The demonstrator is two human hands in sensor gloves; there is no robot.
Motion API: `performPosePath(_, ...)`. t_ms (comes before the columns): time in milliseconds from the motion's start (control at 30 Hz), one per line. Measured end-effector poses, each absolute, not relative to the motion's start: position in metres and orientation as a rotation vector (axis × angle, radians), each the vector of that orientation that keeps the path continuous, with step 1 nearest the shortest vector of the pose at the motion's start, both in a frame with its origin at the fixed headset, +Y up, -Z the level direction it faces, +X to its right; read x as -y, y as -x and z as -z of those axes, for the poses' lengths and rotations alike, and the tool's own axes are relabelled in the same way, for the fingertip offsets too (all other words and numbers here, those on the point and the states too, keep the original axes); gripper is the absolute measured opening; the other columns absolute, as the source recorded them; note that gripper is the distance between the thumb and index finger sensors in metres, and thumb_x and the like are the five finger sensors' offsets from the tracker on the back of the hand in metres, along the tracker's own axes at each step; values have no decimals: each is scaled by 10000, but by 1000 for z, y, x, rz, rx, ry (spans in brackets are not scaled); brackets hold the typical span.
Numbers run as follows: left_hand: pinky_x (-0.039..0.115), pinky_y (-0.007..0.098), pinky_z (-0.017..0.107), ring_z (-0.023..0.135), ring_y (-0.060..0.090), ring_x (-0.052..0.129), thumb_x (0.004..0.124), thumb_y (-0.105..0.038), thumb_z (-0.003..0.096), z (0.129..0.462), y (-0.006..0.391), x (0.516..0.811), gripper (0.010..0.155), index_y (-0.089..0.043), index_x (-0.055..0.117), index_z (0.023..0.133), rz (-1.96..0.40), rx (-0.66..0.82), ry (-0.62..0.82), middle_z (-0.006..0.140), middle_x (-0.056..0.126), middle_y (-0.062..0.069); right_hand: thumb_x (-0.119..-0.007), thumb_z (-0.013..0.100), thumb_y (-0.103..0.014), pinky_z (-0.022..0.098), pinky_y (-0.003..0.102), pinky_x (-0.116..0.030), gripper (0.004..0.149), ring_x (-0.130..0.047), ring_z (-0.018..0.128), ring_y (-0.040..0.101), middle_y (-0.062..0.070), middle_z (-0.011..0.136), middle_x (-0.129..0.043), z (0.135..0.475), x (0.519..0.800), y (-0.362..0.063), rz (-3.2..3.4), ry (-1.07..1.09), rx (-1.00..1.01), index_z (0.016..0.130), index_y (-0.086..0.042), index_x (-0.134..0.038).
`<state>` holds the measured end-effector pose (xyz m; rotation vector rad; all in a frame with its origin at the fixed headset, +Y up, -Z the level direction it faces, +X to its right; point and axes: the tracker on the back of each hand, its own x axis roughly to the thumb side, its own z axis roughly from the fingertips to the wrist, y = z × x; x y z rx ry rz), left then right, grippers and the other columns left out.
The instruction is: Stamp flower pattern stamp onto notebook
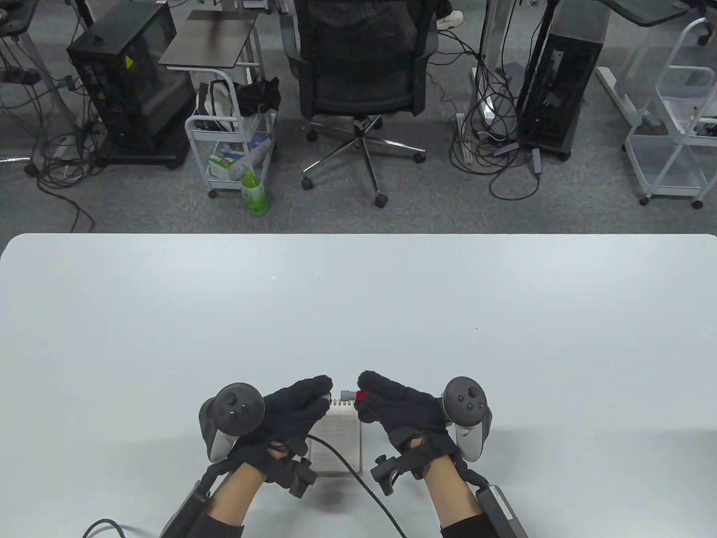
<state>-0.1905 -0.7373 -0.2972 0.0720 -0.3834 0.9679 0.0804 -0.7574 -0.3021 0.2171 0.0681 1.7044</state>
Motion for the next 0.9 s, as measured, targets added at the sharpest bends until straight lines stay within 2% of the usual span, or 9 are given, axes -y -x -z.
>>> performPosePath(900, 702, 620, 576, 468, 229, 1097, 852, -370, 389, 291, 186, 743, 471, -139, 878, 799, -973, 395, -116, 707, 1028, 82, -897, 382, -293, 438, 530, -819, 473, -1075, 468, 307, 145, 649, -993, 297, 761, -67, -1731, -241, -74, 831, -148, -860)
